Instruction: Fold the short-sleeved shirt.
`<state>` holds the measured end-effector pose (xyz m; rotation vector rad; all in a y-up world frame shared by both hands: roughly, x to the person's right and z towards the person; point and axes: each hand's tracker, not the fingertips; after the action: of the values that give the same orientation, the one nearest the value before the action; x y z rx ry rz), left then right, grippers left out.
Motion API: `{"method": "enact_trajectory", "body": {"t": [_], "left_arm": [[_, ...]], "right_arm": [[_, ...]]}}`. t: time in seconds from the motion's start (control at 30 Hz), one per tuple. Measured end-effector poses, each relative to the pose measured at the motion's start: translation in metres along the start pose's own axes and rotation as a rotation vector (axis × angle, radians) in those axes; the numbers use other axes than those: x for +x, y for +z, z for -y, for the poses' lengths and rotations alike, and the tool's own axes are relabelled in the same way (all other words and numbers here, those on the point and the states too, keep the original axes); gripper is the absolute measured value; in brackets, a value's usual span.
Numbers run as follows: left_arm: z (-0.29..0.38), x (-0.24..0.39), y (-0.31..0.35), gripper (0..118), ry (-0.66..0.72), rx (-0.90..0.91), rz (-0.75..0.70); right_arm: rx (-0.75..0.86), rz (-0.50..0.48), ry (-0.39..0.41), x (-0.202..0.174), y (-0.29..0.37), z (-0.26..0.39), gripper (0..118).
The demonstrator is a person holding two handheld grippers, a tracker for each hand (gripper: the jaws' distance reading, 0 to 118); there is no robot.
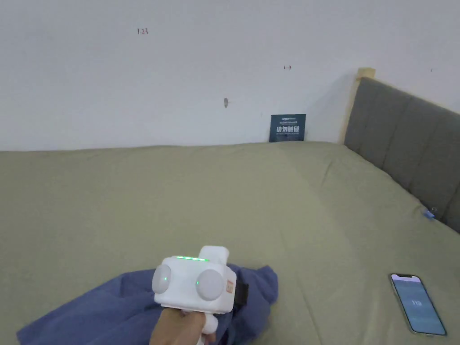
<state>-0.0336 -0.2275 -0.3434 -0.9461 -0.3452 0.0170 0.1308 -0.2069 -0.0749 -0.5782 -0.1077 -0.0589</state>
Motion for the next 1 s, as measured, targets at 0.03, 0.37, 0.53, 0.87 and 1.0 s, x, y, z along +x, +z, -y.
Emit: {"method": "enact_trajectory", "body": {"t": [0.03,0.37,0.53,0.87,1.0], "left_arm": [[0.005,-0.003,0.002,117,-0.011,-0.012,-0.003],[0.084,-0.07,0.214,0,0.002,0.388,-0.174],[0.152,-0.111,0.318,0,0.052,0.514,-0.276],[0.235,-0.164,0.39,0,0.206,0.59,-0.432],[0.23,-0.179,0.377,0,0.212,0.51,-0.43]], "right_arm": [[-0.002,-0.002,0.0,0.001,0.0,0.0,0],[0.108,-0.079,0.024,-0.024,0.036,-0.018,0],[0.174,-0.112,0.049,-0.041,0.061,-0.027,0],[0.256,-0.17,0.075,-0.073,0.077,-0.041,0],[0.252,-0.179,0.093,-0.079,0.074,-0.041,0]]}}
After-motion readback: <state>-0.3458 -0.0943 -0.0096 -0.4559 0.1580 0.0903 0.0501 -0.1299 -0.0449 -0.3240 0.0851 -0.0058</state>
